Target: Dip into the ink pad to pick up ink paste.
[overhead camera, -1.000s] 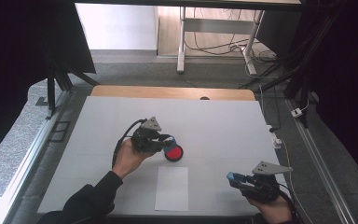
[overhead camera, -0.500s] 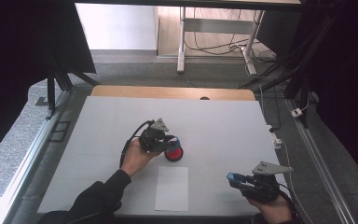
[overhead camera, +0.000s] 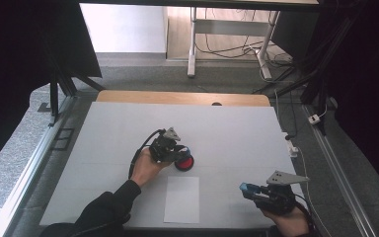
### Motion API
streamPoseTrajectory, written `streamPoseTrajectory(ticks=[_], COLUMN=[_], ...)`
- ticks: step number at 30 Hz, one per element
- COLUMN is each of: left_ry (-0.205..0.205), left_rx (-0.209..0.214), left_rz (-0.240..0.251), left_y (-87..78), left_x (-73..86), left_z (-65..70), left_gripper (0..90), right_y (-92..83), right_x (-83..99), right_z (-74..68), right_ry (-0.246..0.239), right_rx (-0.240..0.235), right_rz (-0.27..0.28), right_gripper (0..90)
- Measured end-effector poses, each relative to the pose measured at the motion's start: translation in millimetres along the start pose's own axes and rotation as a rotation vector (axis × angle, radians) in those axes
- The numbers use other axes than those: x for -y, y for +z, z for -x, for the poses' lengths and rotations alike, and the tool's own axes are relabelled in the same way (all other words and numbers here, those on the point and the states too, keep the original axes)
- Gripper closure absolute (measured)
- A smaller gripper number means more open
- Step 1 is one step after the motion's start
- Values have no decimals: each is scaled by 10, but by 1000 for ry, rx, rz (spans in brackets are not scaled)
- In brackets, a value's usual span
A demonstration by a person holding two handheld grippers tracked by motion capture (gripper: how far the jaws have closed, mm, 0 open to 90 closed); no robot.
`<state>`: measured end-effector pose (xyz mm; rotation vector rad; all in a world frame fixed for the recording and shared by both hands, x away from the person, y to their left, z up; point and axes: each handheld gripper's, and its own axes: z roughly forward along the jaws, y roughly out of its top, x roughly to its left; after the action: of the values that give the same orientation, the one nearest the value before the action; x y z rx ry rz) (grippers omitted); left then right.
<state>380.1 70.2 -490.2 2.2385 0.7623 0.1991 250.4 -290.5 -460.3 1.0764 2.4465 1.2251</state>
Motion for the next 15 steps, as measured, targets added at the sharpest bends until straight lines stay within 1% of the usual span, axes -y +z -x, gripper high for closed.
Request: streamPoseTrajectory(ticks=[6, 9, 11, 15], left_ry=[-7, -10, -5, 22], left_rx=[2, 3, 2, -15], left_rz=[-4, -16, -22, -37], left_y=[17, 25, 30, 36], left_x=[3, -11, -22, -41], left_z=[-8, -5, 0, 38], left_gripper=[704, 705, 706, 707], right_y=[0, 4, 6, 8], right_x=[0, 0, 0, -2], right_z=[2, 1, -1, -2], right_ry=[-1, 0, -1, -1], right_rx=[-3, -4, -4, -3], right_rz=[-4, -2, -3, -6], right_gripper=[683, 683, 683, 682])
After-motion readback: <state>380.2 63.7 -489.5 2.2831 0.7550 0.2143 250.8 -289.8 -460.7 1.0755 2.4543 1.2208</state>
